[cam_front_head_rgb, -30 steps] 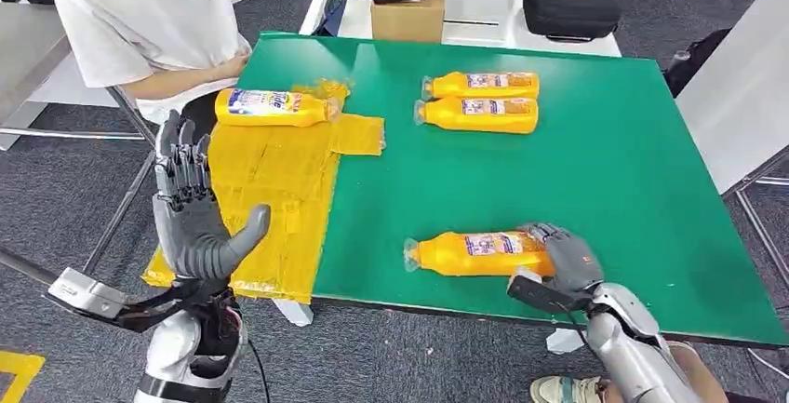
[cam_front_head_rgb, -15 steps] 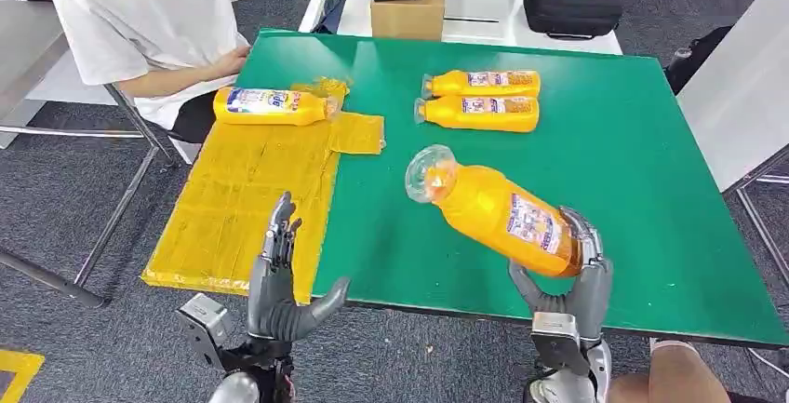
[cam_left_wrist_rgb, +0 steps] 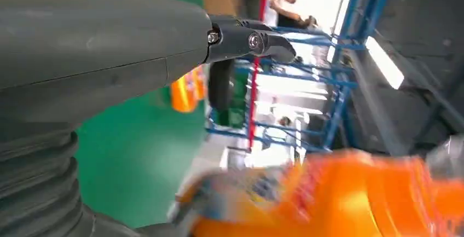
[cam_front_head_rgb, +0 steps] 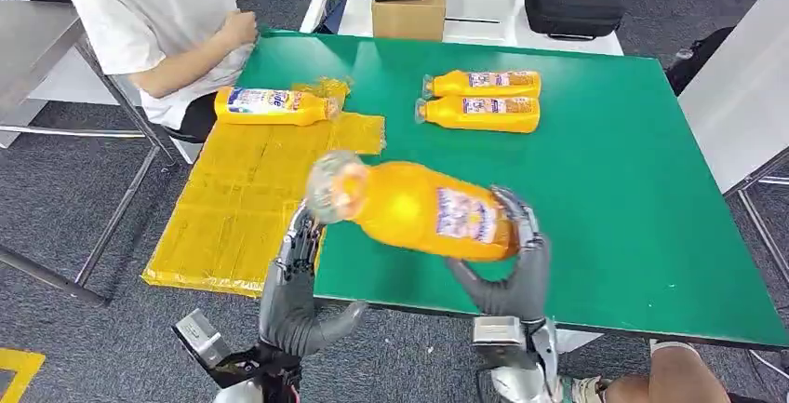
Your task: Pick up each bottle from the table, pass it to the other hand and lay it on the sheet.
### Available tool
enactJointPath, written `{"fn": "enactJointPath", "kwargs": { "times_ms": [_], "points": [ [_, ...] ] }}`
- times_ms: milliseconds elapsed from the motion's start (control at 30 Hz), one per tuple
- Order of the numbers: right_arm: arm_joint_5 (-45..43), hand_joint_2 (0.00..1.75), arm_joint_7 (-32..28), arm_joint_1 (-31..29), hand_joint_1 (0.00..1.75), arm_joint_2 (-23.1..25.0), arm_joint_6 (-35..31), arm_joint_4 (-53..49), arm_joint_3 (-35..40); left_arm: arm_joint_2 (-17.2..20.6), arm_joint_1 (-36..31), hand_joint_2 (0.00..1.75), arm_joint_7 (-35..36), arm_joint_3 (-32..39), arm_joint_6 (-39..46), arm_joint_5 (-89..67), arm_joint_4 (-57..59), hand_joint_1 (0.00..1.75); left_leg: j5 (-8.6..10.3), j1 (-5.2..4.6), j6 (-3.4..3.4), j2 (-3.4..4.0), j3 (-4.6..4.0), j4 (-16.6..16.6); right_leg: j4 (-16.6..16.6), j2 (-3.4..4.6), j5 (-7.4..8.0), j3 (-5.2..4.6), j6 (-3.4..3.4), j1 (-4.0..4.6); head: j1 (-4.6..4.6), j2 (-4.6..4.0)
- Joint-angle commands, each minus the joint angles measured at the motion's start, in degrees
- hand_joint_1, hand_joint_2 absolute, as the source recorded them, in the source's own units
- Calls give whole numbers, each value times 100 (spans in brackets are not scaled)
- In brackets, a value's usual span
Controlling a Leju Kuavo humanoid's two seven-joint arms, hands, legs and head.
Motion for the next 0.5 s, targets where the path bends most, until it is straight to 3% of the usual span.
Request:
{"fn": "enactJointPath", "kwargs": {
  "times_ms": [33,100,500],
  "points": [
    [300,175,-20,-811,175,105,-279,1913,1252,-44,-577,175,101,-42,-214,138,344,0,-5,5,-5,16,17,-5,-8,12,1,15,-7,6,0,-2],
    [338,175,-20,-961,175,147,-610,2303,1545,-53,-666,175,114,-106,-228,145,417,0,-5,5,-5,18,22,-6,-9,15,1,19,-8,5,2,0],
    [163,175,-20,-1164,175,181,-833,2979,1822,-58,-745,175,326,-115,-287,349,650,0,-8,3,-7,6,30,-6,-8,0,-7,29,-12,5,2,0]
  ]
}}
